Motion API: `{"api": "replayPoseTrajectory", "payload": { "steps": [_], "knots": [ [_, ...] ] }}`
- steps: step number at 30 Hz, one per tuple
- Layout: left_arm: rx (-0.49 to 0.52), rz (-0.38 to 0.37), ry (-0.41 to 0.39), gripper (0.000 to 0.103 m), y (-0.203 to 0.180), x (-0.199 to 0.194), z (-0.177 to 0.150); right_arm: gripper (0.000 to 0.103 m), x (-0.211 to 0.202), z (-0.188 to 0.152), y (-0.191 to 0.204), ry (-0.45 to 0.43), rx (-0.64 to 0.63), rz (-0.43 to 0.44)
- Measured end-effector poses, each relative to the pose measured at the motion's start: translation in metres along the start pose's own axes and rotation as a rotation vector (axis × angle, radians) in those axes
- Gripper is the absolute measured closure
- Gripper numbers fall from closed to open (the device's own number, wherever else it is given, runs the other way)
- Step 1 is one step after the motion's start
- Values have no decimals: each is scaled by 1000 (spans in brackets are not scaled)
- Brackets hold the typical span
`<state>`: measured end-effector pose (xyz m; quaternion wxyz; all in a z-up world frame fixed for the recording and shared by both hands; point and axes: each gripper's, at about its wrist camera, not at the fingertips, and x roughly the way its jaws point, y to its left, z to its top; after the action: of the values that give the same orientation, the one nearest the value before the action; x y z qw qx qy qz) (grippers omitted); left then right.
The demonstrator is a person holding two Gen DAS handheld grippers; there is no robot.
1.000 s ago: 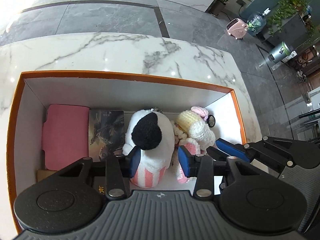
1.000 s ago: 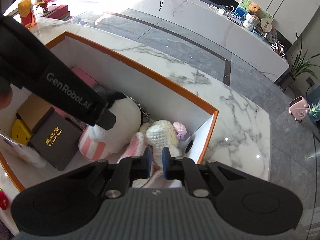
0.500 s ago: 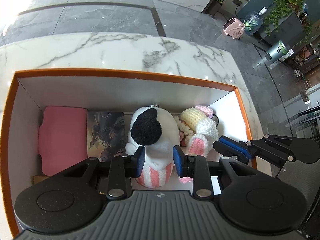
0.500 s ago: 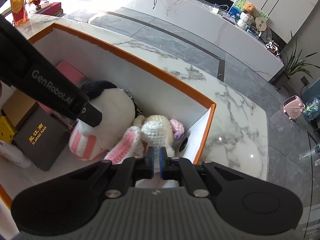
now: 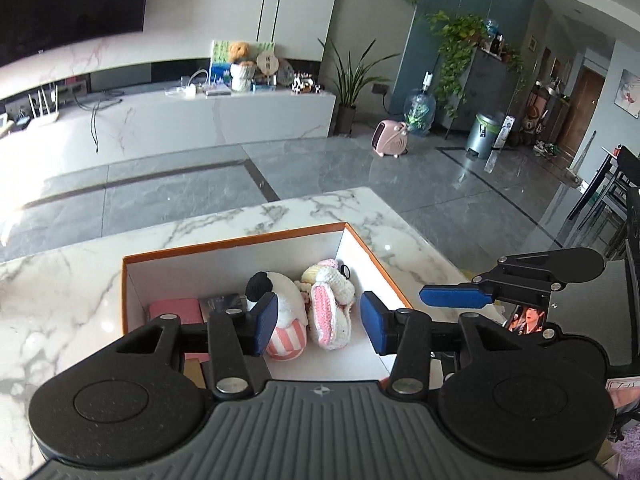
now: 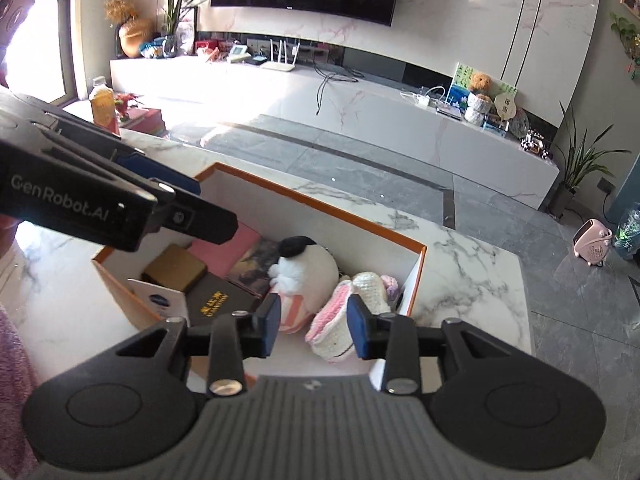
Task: Organize objects
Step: 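Move both grippers out of the box toward the remaining toys, then grasp the orange crocheted persimmon with the left gripper while the right grasps the brown dog plush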
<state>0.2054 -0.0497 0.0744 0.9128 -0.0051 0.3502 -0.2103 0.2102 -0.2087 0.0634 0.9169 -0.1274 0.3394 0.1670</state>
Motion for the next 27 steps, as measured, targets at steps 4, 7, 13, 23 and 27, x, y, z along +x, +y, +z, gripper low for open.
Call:
{"api": "replayPoseTrajectory", "payload": {
  "steps": [4,7,13,23,27],
  "knots": [
    [0,-35,2,49,-5,-29,-31,53,-31,-26,23,-20,28,24],
    [-23,17,26,49,-3,-37,-57,46,-41,-54,34,-20,84,24],
    [-45,142,80,44,2,-33,-111,40,-29,-107,41,46,250,-15],
    [-26,233,267,44,12,2,-170,41,21,-151,42,167,317,-62],
    [-31,252,292,44,17,8,-186,41,33,-158,40,197,341,-72]
  ]
}}
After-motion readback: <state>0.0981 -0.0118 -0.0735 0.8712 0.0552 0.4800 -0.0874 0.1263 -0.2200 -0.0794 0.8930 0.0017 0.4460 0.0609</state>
